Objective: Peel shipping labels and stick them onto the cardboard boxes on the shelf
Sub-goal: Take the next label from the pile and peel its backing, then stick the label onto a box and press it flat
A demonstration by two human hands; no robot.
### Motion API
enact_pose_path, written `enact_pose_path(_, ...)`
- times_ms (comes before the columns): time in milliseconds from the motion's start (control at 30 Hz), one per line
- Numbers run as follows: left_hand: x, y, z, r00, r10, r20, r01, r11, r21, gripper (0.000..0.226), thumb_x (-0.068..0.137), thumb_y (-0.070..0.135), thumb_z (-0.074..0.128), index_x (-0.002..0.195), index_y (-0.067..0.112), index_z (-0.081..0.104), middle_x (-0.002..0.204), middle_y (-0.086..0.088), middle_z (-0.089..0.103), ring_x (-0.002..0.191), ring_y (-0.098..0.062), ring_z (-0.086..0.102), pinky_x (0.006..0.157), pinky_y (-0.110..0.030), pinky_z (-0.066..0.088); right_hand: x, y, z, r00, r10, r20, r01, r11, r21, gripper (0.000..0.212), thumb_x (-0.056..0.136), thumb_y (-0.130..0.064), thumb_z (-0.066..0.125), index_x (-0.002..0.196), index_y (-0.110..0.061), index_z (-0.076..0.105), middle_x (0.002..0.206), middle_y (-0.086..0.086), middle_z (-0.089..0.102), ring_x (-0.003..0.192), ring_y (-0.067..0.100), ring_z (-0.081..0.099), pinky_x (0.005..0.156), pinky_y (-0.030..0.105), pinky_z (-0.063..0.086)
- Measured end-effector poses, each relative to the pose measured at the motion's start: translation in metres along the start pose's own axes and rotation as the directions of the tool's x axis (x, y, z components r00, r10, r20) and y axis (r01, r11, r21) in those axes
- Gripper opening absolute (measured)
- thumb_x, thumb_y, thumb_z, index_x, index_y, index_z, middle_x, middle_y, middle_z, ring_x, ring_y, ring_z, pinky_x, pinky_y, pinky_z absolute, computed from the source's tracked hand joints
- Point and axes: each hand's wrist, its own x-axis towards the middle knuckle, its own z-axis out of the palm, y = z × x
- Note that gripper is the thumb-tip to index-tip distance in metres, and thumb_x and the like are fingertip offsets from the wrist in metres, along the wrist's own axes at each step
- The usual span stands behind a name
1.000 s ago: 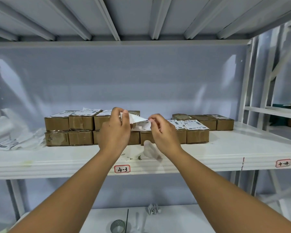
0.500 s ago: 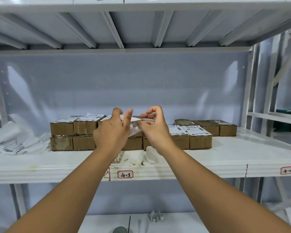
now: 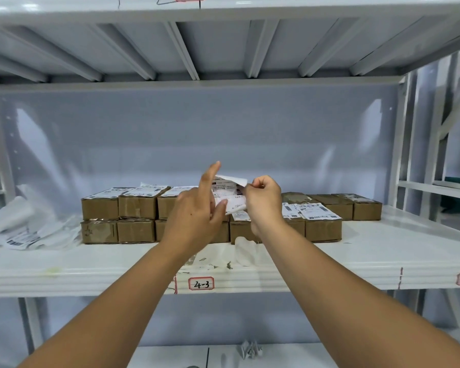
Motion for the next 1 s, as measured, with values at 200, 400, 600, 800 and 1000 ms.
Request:
enact_pose_path(200,0.006,-0.029,0.022,0.98,0.199,-0.01,-0.197,0.973,0.12,0.028,0.089,0.04,0.054,0.098,0.015,0.063,0.089,0.003,0.048,0.065,-0.017,0.052,0.053,-0.038,0.05,0.03,0.006,0.008,0.998,0.063,-0.013,-0.063,0.998,0.007,0.033,0.083,0.001,0.052,0.064,-0.019,0.034,0.064,0.002,0.038,0.059,0.019,0.033,0.051,0.03,0.028)
enact_pose_path(400,0.029,-0.053,0.041,0.961,0.12,-0.248,-0.082,0.984,0.158,0.009,0.085,0.014,0.064,0.085,0.006,0.067,0.093,-0.008,0.052,0.064,-0.024,0.054,0.046,-0.037,0.049,0.06,0.019,0.029,1.0,0.023,0.02,-0.023,0.999,-0.023,0.031,0.082,0.001,0.052,0.061,-0.017,0.038,0.069,0.006,0.05,0.073,0.029,0.062,0.076,0.055,0.055)
enact_pose_path(600,0.048,-0.086,0.062,0.903,0.337,-0.265,-0.239,0.909,0.342,0.006,0.077,0.0,0.068,0.083,0.002,0.068,0.083,-0.011,0.065,0.075,-0.031,0.059,0.063,-0.039,0.05,0.096,0.037,0.043,0.995,-0.008,0.104,0.008,1.0,-0.001,0.023,0.084,-0.007,0.065,0.076,-0.017,0.046,0.084,0.006,0.059,0.064,0.017,0.063,0.075,0.043,0.059)
enact_pose_path(800,0.039,-0.108,0.083,0.843,0.482,-0.238,-0.331,0.814,0.478,0.023,0.089,0.008,0.048,0.085,0.009,0.071,0.078,-0.006,0.064,0.067,-0.023,0.062,0.095,-0.039,0.038,0.12,0.055,0.057,0.967,-0.102,0.234,0.139,0.979,-0.147,0.008,0.085,-0.018,0.069,0.079,-0.02,0.065,0.089,0.004,0.071,0.084,0.023,0.068,0.078,0.043,0.057)
enact_pose_path(1000,0.039,-0.116,0.086,0.868,0.423,-0.259,-0.297,0.862,0.411,0.023,0.085,0.009,0.052,0.092,0.005,0.073,0.081,-0.012,0.063,0.081,-0.02,0.048,0.096,-0.039,0.037,0.126,0.058,0.063,0.943,-0.171,0.286,0.241,0.943,-0.231,0.015,0.089,-0.018,0.064,0.075,-0.023,0.059,0.087,0.001,0.068,0.081,0.02,0.067,0.061,0.029,0.052)
